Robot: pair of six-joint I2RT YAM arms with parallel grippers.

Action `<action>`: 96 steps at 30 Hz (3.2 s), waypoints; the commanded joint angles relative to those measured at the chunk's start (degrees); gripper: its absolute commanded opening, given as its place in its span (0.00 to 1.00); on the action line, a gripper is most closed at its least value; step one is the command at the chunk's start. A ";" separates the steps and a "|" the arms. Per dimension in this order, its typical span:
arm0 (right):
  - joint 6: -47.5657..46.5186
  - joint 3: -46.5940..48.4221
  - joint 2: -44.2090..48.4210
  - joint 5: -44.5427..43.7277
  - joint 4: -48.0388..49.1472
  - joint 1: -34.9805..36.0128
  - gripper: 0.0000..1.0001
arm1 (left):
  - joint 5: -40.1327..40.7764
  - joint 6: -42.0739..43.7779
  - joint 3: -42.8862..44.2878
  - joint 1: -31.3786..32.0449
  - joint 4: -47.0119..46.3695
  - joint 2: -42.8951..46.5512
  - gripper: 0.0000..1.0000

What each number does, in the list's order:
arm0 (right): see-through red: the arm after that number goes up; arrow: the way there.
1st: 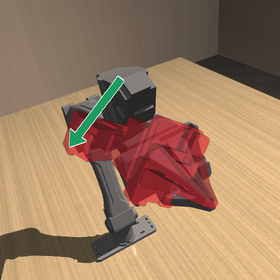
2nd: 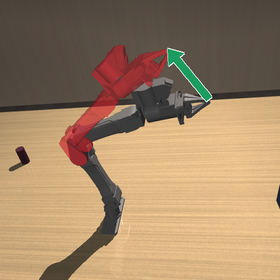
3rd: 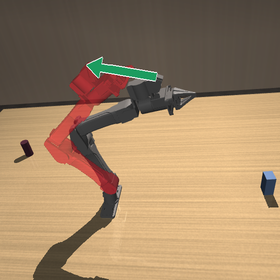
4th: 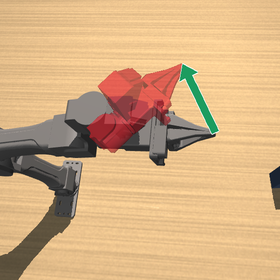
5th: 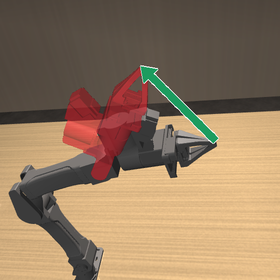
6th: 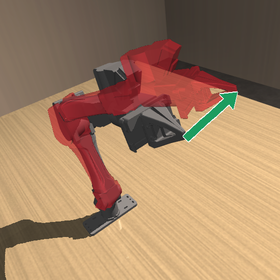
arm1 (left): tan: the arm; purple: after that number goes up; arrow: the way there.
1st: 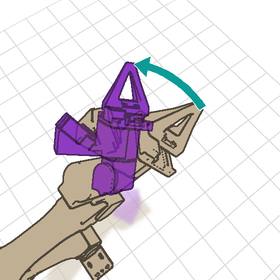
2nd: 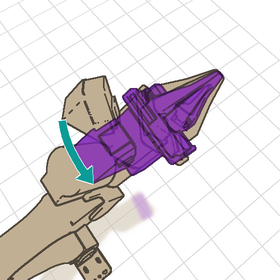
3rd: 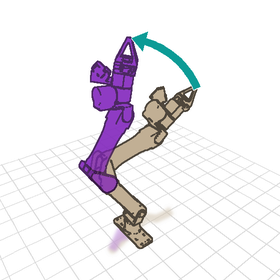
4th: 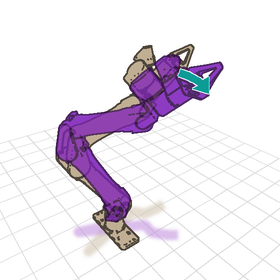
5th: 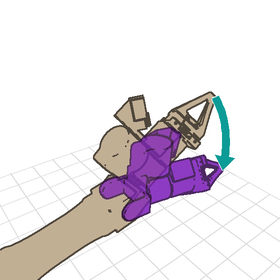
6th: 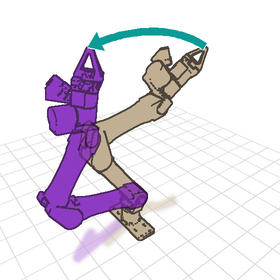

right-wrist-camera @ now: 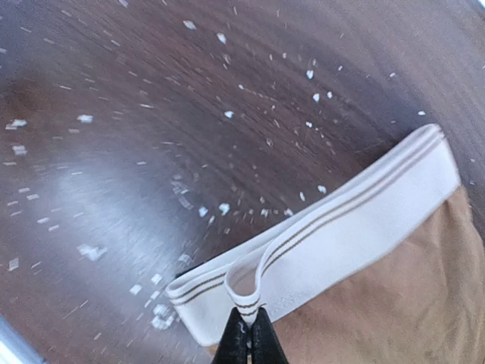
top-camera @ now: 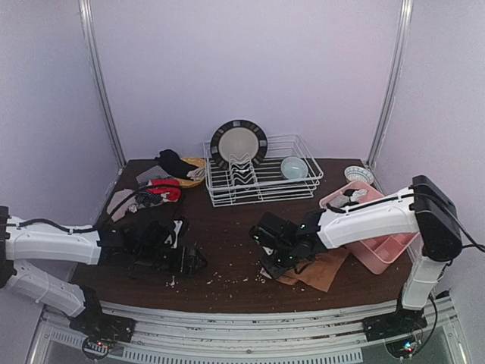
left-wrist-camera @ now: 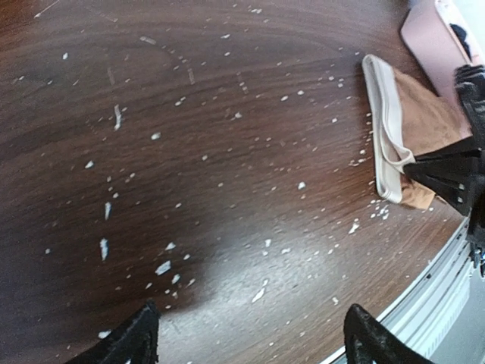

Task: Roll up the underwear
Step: Pick up the underwear from the center of the board, then flatten out the underwear at the center of the board.

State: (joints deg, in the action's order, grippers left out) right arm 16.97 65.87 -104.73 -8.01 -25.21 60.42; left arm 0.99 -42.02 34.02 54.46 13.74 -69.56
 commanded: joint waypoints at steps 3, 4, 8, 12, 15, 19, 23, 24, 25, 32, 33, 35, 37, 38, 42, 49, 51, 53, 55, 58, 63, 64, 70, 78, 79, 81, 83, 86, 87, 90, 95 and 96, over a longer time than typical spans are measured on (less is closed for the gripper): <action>3.37 -5.14 16.91 3.65 6.74 -0.21 0.00 | -3.86 -0.90 -2.04 2.45 -15.76 -2.89 0.90; 4.01 -6.22 19.22 2.92 7.49 -0.15 0.00 | -4.13 -0.98 -1.05 3.20 -16.98 -4.92 0.91; 6.26 -11.27 26.51 -0.66 7.63 -0.14 0.00 | -6.95 -1.24 3.94 5.99 -22.19 -16.09 0.90; 8.14 -16.79 31.86 -2.80 8.15 -0.29 0.00 | -9.91 -2.78 9.15 7.30 -24.92 -27.11 0.86; 9.09 -18.35 33.13 -3.13 7.61 -0.27 0.00 | -13.57 -4.86 11.88 7.77 -27.28 -33.25 0.78; 9.41 -19.77 34.84 -3.52 8.44 -0.24 0.00 | -13.67 -4.46 15.04 9.69 -25.12 -36.95 0.72; 9.31 -19.76 35.80 -3.47 8.39 -0.14 0.00 | -10.51 -2.38 18.51 11.44 -16.70 -38.77 0.65; 9.35 -19.67 36.10 -3.53 8.27 -0.14 0.00 | -9.54 -2.22 18.68 11.68 -15.26 -38.82 0.64; 9.43 -19.73 36.56 -3.56 8.22 -0.20 0.00 | -8.52 -2.15 18.59 11.86 -14.07 -38.77 0.62; 9.75 -20.19 40.83 -2.95 8.68 -0.21 0.00 | -8.44 -0.18 18.27 12.92 -13.58 -40.49 0.20; 9.68 -20.17 41.26 -2.68 8.69 -0.18 0.00 | -9.00 0.24 18.61 13.20 -14.17 -40.86 0.17; 9.64 -20.02 42.45 -2.48 8.58 -0.19 0.00 | -9.80 0.51 19.11 13.66 -15.48 -41.44 0.08; 9.58 -20.10 43.51 -2.11 8.84 -0.14 0.00 | -10.73 0.75 19.53 13.97 -16.73 -42.01 0.00; 9.45 -19.98 44.02 -1.93 8.61 -0.13 0.00 | -10.74 0.85 19.54 14.13 -17.14 -42.07 0.00; 7.88 -18.37 46.16 -0.33 6.25 -0.09 0.00 | -5.51 2.36 17.74 14.84 -15.13 -36.92 0.00; 0.67 -13.34 51.95 13.69 0.80 1.95 0.00 | 13.19 8.58 14.10 20.05 1.52 -12.56 0.00; -1.36 -11.80 52.70 16.45 -2.62 5.06 0.00 | 16.52 8.19 14.46 23.74 7.39 -7.29 0.00; -1.99 -10.02 52.67 17.36 -5.52 10.35 0.00 | 20.68 5.40 14.92 28.18 13.30 -3.02 0.00; -1.53 -9.19 52.59 16.32 -6.93 15.71 0.00 | 26.49 0.85 15.68 33.92 20.47 0.73 0.00; -0.05 -8.68 52.70 13.13 -5.99 23.83 0.00 | 32.34 -8.10 18.91 43.15 29.46 2.35 0.00; 0.91 -10.27 54.29 6.01 -1.28 28.78 0.00 | 36.32 -17.59 26.37 50.93 41.64 -2.19 0.00; 0.89 -11.25 54.81 2.49 -1.06 28.51 0.00 | 37.65 -18.91 27.20 50.99 43.22 -3.22 0.00; 3.78 -21.13 55.88 10.06 3.75 2.81 0.00 | 34.72 -8.40 24.00 36.90 35.15 -1.96 0.00; 6.00 -26.61 32.08 22.50 20.73 -21.79 0.00 | 10.32 12.65 18.13 5.33 9.61 -10.50 0.00; 5.96 -25.67 28.58 22.51 21.92 -22.45 0.00 | 9.14 13.95 19.30 2.99 9.10 -13.47 0.00; 5.14 -23.15 23.64 22.47 22.60 -23.03 0.00 | 8.55 16.18 22.01 -0.23 8.53 -18.49 0.00; 4.34 -20.54 20.32 21.51 22.74 -23.15 0.00 | 8.77 17.42 24.51 -2.82 7.99 -21.86 0.00; 3.45 -17.41 17.81 20.12 22.00 -23.23 0.00 | 8.45 17.83 26.36 -5.88 8.92 -23.98 0.00; 3.35 -16.83 17.26 18.54 21.70 -23.31 0.00 | 8.50 17.83 26.33 -6.01 9.28 -23.99 0.02; 3.41 -15.29 15.58 11.94 19.13 -23.99 0.00 | 5.50 16.65 23.17 -6.35 7.41 -22.58 0.53; 3.71 -12.98 14.89 8.01 13.04 -25.17 0.32 | -0.96 14.15 18.90 -6.27 4.07 -19.08 0.58; 3.75 -13.08 15.99 8.64 12.68 -24.69 0.42 | -2.47 13.59 18.06 -6.29 3.13 -18.37 0.55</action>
State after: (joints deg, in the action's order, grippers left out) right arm 21.06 51.64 -89.78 4.19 -7.18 35.73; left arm 5.45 -26.81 54.89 48.07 21.63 -91.50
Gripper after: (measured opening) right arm 0.182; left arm 0.593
